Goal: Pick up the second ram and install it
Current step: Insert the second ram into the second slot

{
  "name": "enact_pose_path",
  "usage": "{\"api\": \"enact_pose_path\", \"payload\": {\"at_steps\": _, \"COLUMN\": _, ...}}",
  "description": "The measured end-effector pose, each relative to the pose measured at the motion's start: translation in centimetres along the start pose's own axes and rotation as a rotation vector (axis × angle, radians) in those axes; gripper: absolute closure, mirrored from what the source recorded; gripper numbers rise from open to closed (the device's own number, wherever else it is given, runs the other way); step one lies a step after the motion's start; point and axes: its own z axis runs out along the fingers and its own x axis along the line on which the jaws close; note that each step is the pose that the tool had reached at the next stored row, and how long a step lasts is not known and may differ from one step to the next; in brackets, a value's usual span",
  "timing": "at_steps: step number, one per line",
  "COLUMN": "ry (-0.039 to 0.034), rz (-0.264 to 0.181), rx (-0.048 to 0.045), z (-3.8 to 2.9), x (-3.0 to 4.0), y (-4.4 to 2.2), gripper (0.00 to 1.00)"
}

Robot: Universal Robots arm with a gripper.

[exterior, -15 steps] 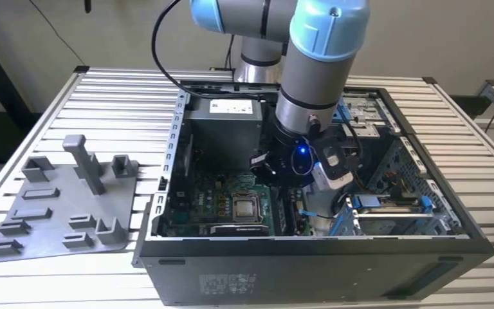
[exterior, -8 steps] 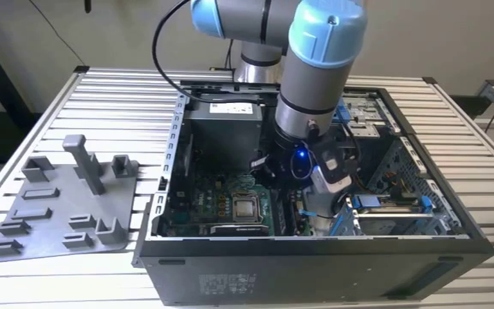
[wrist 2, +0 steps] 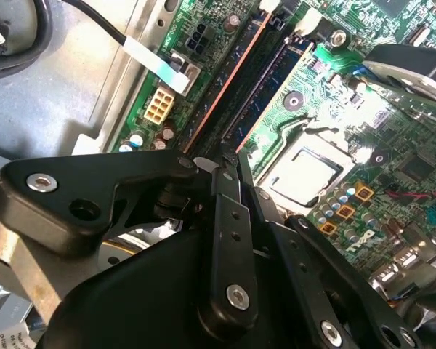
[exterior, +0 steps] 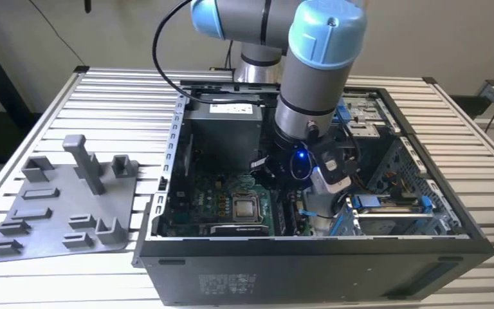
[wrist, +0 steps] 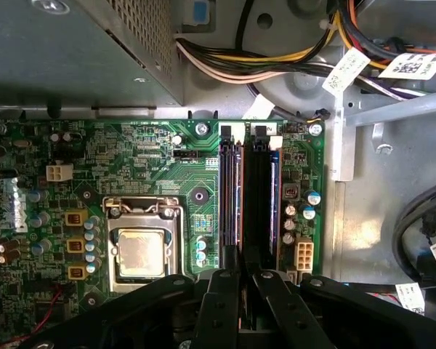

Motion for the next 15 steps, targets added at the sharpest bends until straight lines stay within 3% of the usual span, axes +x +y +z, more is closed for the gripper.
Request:
{"api": "enact_pose_path", "payload": {"at_steps": 6, "ry": 0.0, "rz": 0.0, "rx": -0.0001, "z": 0.02, "x": 0.0, "y": 0.0, "gripper": 0.86}}
{"api": "enact_pose_path", "payload": {"at_steps": 8, "ry": 0.0, "rz": 0.0, "rx": -0.0001, "z": 0.02, "x": 0.0, "y": 0.0, "gripper": 0.78}}
{"api": "enact_pose_path", "payload": {"at_steps": 11, "ry": -0.0001, "rz": 0.0, "rx": -0.0005, "z": -0.09, "x": 0.01, "y": 0.0, "gripper": 0.78}}
{"api": "enact_pose_path", "payload": {"at_steps": 15, "ry": -0.0001, "rz": 0.004, "rx": -0.001, "z": -1.71, "x": 0.03, "y": -0.01, "gripper": 0.78}}
